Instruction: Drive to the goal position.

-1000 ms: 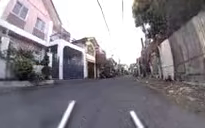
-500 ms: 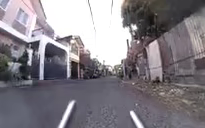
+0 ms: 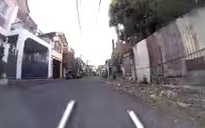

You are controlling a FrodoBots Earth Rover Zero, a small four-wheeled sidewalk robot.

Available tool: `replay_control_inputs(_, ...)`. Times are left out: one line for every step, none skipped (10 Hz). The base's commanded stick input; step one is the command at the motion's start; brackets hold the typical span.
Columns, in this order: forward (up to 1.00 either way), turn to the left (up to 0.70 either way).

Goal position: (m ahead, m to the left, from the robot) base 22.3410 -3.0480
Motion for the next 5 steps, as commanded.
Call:
replay_control_inputs(1.0, 0.0)
replay_control_inputs(1.0, 0.0)
replay_control_inputs(1.0, 0.0)
replay_control_inputs(1.0, 0.0)
replay_control_inputs(1.0, 0.0)
